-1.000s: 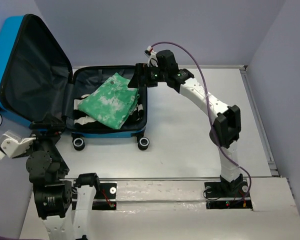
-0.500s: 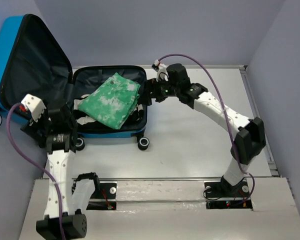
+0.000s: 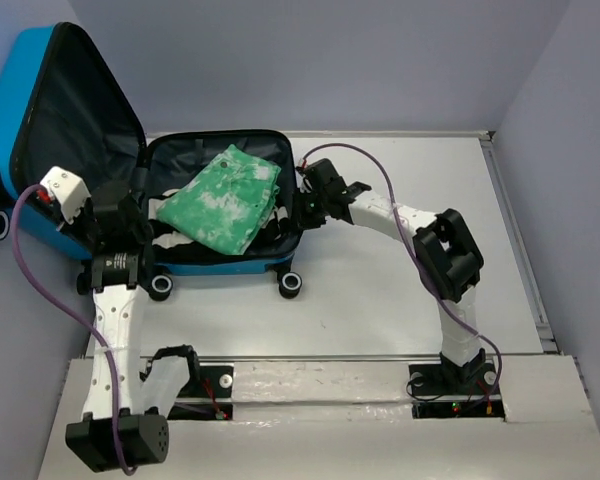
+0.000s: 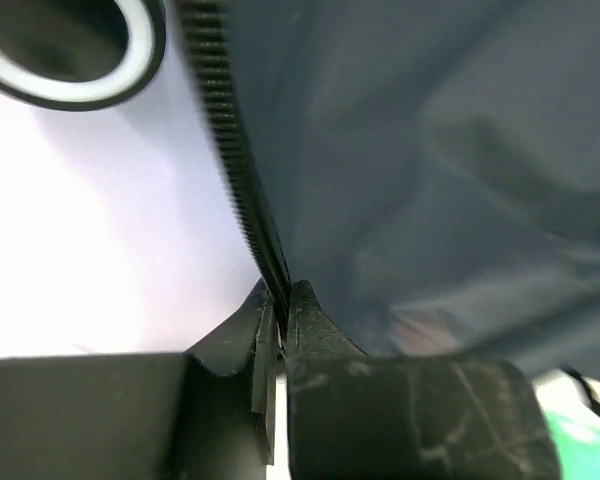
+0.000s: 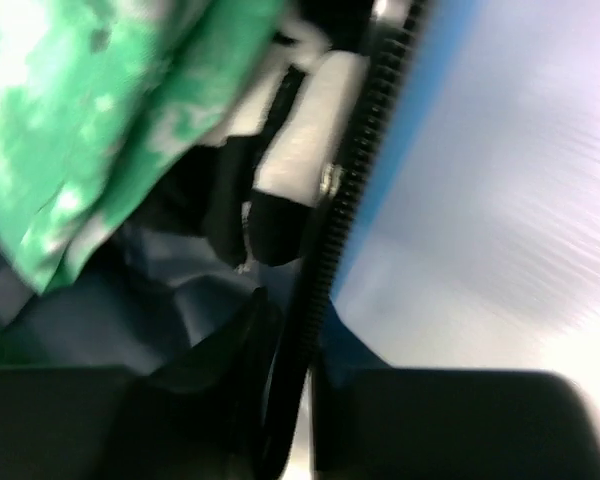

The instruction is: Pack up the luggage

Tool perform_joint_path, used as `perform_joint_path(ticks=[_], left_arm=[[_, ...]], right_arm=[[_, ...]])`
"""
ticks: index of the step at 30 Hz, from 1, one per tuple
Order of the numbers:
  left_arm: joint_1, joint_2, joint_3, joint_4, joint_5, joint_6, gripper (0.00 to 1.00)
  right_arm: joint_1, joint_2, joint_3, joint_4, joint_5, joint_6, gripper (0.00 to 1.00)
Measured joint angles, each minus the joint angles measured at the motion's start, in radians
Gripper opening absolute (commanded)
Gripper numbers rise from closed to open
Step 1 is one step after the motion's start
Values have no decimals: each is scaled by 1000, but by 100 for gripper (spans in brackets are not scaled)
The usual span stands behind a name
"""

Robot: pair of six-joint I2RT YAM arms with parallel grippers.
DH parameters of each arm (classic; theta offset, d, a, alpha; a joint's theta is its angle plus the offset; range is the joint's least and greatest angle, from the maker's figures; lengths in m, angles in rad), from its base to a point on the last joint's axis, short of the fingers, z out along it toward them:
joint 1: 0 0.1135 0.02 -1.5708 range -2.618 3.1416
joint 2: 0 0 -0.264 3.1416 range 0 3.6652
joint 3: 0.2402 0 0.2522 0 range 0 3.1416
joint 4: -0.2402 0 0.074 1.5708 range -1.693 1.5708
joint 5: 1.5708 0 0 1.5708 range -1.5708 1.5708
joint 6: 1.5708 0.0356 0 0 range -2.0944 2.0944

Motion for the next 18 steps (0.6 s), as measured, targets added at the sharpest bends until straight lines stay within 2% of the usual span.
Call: perform_joint_path(ticks=[2, 4, 6, 9, 12, 14, 16, 17, 18], left_arm=[[-77, -35, -3, 1, -10, 6, 6], [-235, -88, -14, 8, -33, 25, 6], [-469, -136, -31, 6, -78, 48, 6], [-759, -164, -55, -19, -160, 61, 6], [-1069, -132, -62, -26, -198, 50, 6], [-1218, -68, -61, -12, -197, 55, 36], [-1380, 24, -50, 37, -166, 98, 72], [-1434, 63, -34, 77, -145, 116, 76], [-1490, 91, -5, 101, -125, 127, 80]], right_arm=[[8, -12, 7, -33, 97, 58, 7], [-1, -12, 8, -37, 121, 81, 7], [-17, -13, 6, -29, 122, 76, 7], [-29, -34, -36, 26, 127, 72, 7], [-27, -54, -77, 78, 135, 70, 7], [-28, -80, -116, 108, 148, 60, 7], [-29, -116, -166, 122, 162, 44, 8], [-32, -139, -198, 122, 165, 37, 9], [-42, -167, -227, 119, 166, 30, 19]])
